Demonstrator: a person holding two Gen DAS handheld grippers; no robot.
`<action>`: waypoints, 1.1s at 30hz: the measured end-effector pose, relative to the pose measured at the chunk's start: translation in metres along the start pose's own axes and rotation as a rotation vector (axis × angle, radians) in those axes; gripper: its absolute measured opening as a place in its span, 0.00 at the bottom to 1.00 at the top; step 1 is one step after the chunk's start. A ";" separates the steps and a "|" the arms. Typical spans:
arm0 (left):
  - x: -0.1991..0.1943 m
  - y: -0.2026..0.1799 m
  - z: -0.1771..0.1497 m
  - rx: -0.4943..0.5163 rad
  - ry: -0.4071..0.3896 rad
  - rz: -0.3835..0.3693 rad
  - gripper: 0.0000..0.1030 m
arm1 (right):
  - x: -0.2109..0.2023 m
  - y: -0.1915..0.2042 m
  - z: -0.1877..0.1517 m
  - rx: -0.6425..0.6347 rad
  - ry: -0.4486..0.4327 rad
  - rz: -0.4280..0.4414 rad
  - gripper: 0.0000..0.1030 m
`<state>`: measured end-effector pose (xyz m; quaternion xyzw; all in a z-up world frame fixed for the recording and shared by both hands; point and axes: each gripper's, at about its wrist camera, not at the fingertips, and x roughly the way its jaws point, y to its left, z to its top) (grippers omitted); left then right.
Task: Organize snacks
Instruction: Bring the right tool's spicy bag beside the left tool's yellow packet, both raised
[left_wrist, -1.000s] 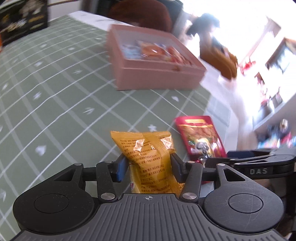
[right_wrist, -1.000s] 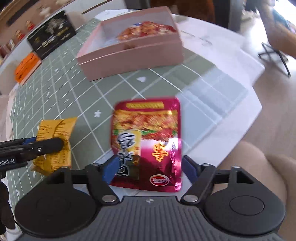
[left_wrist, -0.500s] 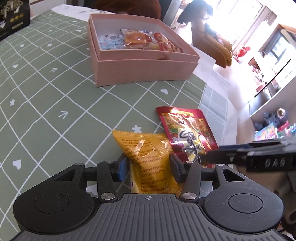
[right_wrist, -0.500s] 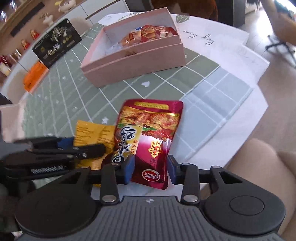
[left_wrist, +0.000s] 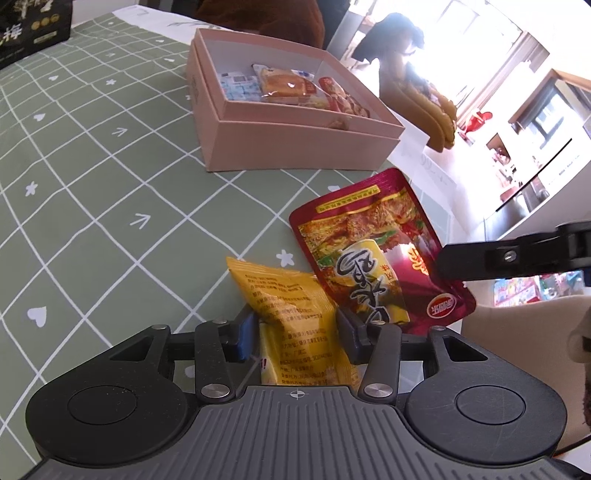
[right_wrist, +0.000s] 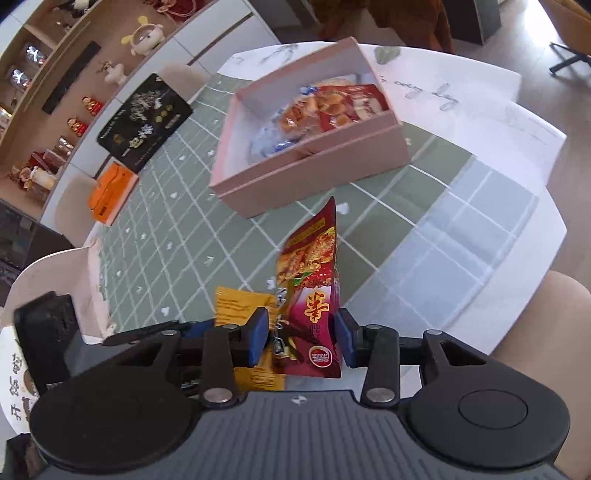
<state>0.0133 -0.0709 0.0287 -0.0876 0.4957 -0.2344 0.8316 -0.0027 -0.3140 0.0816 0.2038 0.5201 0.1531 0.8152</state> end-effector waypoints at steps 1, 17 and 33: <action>-0.001 0.002 -0.001 -0.007 -0.003 -0.004 0.48 | -0.001 0.003 0.001 -0.007 0.001 0.009 0.40; -0.024 0.025 -0.026 -0.076 -0.029 -0.024 0.46 | 0.095 0.063 0.010 -0.196 0.197 -0.134 0.26; -0.024 0.013 -0.024 -0.046 -0.019 -0.008 0.44 | 0.032 0.043 0.007 -0.084 0.105 -0.049 0.21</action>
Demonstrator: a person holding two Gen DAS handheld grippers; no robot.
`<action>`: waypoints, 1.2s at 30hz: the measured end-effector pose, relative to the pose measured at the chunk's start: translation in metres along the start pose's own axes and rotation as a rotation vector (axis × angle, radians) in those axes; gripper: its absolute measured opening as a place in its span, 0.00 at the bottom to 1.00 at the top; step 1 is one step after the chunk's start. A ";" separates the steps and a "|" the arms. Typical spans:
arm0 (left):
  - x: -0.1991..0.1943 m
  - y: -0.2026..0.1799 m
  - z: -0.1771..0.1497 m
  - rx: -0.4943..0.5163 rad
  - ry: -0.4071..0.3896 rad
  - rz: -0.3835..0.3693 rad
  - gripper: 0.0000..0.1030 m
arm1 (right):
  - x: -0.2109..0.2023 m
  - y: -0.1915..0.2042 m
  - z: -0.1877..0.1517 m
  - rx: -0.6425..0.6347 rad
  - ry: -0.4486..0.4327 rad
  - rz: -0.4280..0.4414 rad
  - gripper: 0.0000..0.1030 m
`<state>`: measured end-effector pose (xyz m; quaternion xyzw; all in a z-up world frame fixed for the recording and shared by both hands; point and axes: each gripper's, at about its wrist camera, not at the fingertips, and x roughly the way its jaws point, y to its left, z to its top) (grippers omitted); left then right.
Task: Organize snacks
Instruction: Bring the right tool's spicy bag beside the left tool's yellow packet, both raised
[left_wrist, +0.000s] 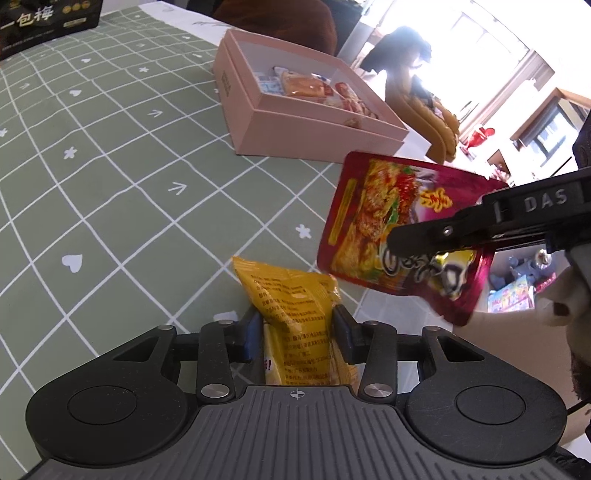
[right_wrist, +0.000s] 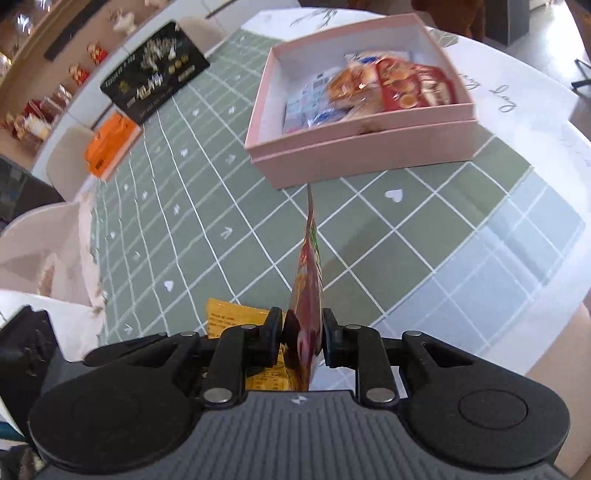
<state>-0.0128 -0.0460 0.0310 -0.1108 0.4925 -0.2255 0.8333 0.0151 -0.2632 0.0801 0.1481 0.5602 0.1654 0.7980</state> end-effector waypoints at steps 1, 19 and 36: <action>0.000 -0.002 0.000 0.004 0.001 0.000 0.44 | -0.004 -0.004 -0.001 0.011 -0.006 0.009 0.21; -0.044 -0.034 0.066 0.077 -0.185 -0.007 0.43 | -0.043 -0.041 -0.018 0.111 -0.097 0.054 0.21; -0.034 -0.035 0.139 0.026 -0.268 -0.017 0.43 | -0.041 -0.044 -0.018 0.077 -0.104 0.066 0.13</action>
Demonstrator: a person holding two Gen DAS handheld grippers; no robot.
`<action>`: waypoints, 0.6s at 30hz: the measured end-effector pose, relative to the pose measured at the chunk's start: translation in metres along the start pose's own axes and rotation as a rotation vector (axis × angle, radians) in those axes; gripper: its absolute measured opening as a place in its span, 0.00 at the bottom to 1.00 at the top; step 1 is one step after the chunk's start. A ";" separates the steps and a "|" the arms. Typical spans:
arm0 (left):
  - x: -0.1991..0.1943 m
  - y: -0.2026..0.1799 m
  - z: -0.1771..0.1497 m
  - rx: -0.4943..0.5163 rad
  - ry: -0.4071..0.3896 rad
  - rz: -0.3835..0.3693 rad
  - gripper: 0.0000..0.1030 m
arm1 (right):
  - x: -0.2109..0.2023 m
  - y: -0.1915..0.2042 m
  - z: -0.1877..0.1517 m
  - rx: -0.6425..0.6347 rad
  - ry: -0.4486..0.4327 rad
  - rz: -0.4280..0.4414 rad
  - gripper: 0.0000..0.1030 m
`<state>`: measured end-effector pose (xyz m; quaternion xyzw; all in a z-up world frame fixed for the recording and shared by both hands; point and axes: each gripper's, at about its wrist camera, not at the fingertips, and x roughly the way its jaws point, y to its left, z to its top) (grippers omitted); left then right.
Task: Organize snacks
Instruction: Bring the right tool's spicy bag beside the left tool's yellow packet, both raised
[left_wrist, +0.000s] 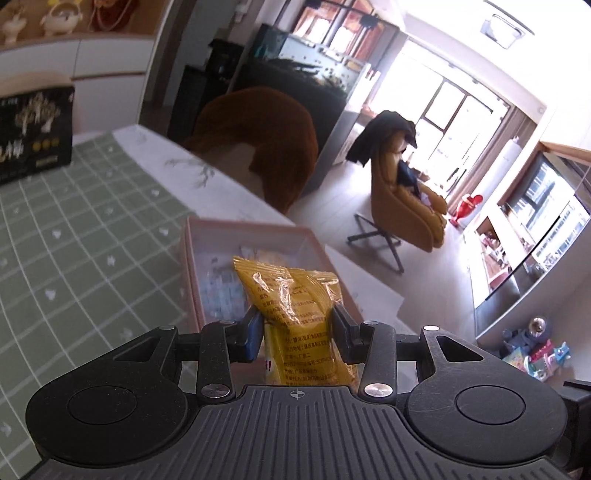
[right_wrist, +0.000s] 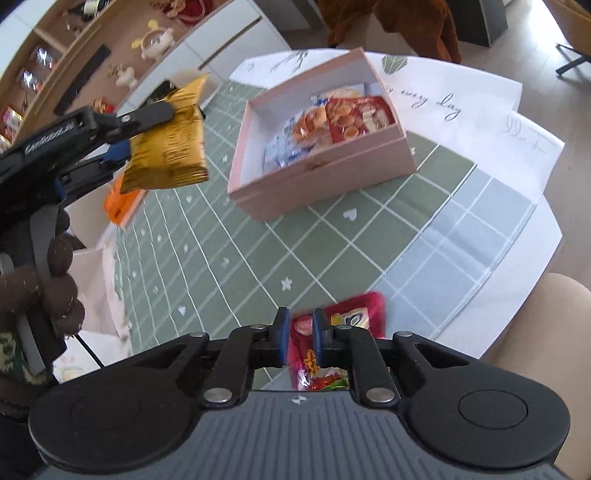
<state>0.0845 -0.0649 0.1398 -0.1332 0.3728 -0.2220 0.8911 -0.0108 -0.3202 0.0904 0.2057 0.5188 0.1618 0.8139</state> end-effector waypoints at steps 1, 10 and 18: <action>0.000 0.003 -0.007 -0.005 0.014 0.000 0.43 | 0.003 0.000 -0.002 -0.010 0.011 -0.008 0.13; 0.011 0.054 -0.094 -0.124 0.197 0.053 0.43 | 0.038 0.003 -0.027 -0.148 0.073 -0.229 0.67; 0.000 0.066 -0.128 -0.177 0.238 0.072 0.43 | 0.061 0.016 -0.043 -0.149 0.114 -0.307 0.93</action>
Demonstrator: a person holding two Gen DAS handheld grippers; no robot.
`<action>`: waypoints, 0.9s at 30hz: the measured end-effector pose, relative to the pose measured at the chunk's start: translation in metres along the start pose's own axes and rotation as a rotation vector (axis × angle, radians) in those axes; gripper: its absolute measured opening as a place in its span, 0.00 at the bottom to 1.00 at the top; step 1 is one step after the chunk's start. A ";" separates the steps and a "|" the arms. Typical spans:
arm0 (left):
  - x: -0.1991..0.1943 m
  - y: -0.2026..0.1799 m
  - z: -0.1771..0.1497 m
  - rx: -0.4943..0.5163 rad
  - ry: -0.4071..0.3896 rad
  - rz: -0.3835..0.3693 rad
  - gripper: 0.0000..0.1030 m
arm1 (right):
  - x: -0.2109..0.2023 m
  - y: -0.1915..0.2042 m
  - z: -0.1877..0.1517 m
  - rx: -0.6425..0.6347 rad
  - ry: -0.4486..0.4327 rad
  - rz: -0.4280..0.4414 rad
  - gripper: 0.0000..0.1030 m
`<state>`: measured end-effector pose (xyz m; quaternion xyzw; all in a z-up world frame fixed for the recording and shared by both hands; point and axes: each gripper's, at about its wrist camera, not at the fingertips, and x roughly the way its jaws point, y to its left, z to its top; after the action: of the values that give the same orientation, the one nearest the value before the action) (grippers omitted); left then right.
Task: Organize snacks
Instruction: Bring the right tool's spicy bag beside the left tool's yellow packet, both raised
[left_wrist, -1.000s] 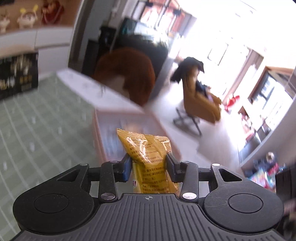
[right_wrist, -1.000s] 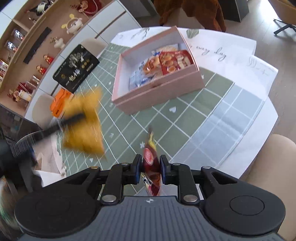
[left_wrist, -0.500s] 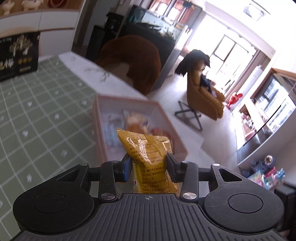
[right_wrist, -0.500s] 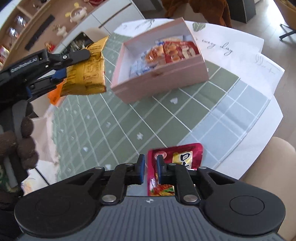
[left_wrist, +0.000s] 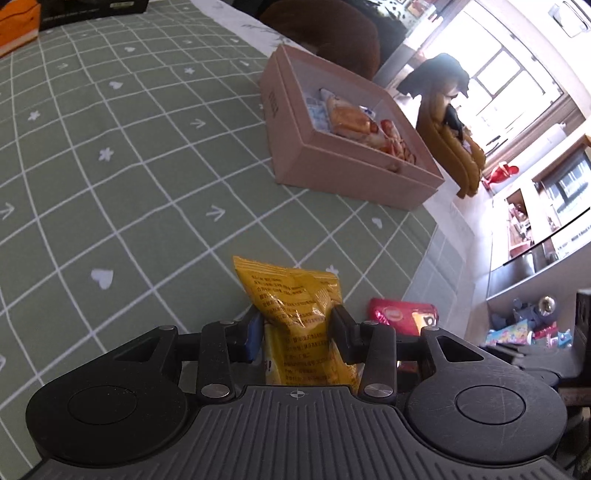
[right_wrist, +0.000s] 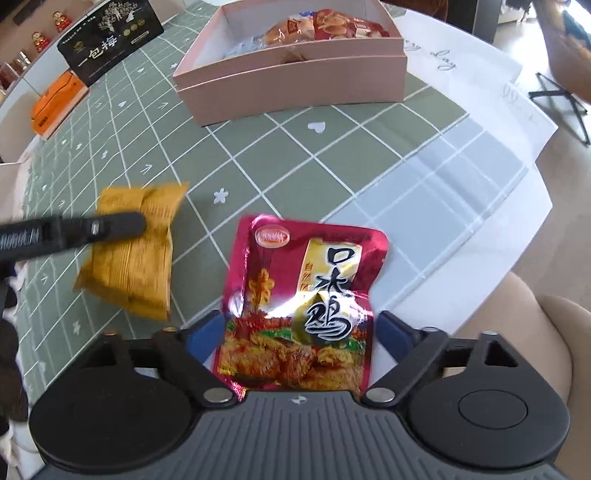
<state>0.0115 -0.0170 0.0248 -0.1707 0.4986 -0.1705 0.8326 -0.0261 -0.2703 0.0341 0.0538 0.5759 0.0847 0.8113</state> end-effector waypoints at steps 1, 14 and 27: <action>-0.001 0.000 -0.002 -0.005 -0.001 -0.002 0.43 | 0.002 0.003 0.001 -0.003 -0.004 -0.013 0.98; -0.013 0.003 -0.005 -0.048 -0.030 -0.024 0.43 | -0.016 0.006 0.004 -0.117 0.018 -0.029 0.48; -0.011 -0.001 -0.017 -0.005 -0.032 -0.027 0.43 | -0.052 0.026 0.009 -0.152 -0.046 0.002 0.28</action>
<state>-0.0081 -0.0147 0.0261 -0.1821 0.4833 -0.1781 0.8376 -0.0363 -0.2557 0.0904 -0.0054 0.5489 0.1279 0.8260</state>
